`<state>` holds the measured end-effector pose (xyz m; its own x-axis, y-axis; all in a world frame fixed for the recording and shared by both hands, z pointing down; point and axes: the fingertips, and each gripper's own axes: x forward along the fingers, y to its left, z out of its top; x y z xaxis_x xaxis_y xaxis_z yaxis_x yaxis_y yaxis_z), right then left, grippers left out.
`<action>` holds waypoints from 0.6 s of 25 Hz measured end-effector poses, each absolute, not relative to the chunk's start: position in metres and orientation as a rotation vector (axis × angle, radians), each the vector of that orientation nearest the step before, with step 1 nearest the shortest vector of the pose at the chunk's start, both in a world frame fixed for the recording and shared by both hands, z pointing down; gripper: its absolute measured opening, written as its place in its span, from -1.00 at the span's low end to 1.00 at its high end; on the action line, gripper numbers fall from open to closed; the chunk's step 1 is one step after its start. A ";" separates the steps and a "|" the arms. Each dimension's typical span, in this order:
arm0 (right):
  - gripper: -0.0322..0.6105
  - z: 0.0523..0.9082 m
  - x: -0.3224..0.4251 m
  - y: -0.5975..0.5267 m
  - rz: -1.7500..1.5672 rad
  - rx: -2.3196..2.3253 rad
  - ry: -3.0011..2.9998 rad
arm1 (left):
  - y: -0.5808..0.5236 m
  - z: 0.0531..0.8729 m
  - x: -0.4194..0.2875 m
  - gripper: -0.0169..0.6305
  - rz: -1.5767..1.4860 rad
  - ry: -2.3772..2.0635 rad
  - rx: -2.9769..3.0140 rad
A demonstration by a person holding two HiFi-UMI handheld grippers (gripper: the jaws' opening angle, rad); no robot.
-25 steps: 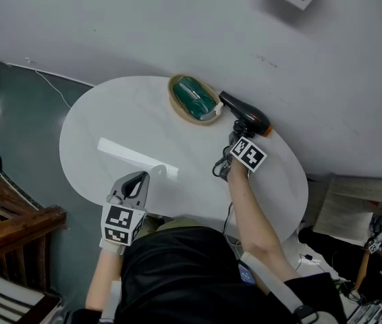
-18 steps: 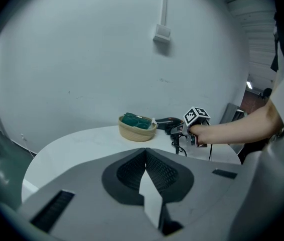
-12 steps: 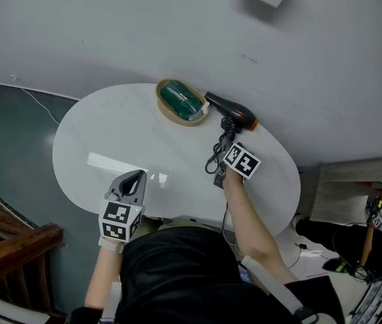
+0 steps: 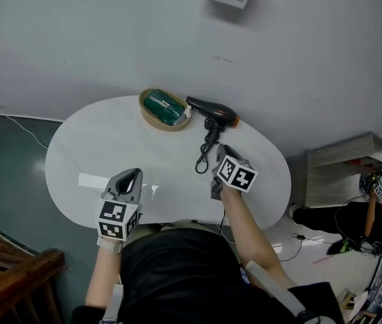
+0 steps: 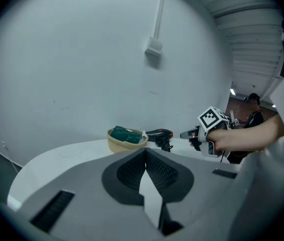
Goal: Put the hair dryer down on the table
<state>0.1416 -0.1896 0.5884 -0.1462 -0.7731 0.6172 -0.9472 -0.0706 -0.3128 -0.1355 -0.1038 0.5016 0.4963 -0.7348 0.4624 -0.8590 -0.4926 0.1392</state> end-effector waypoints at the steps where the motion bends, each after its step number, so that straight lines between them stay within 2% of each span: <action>1: -0.72 0.582 0.139 -0.186 1.019 1.863 -1.980 | -0.106 0.500 -0.135 -0.92 0.485 -1.322 2.404; 7: -0.79 0.538 0.133 -0.161 1.010 1.854 -2.114 | -0.116 0.485 -0.126 -0.92 0.451 -1.265 2.477; 15: -0.79 0.483 0.120 -0.122 0.762 1.841 -2.247 | -0.118 0.468 -0.114 -0.92 0.404 -1.168 2.573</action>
<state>0.1204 -0.1220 0.4834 -0.2423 -0.8780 0.4128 -0.9479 0.1235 -0.2936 -0.1143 -0.1183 0.4679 0.6325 -0.6827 0.3658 -0.7628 -0.6309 0.1415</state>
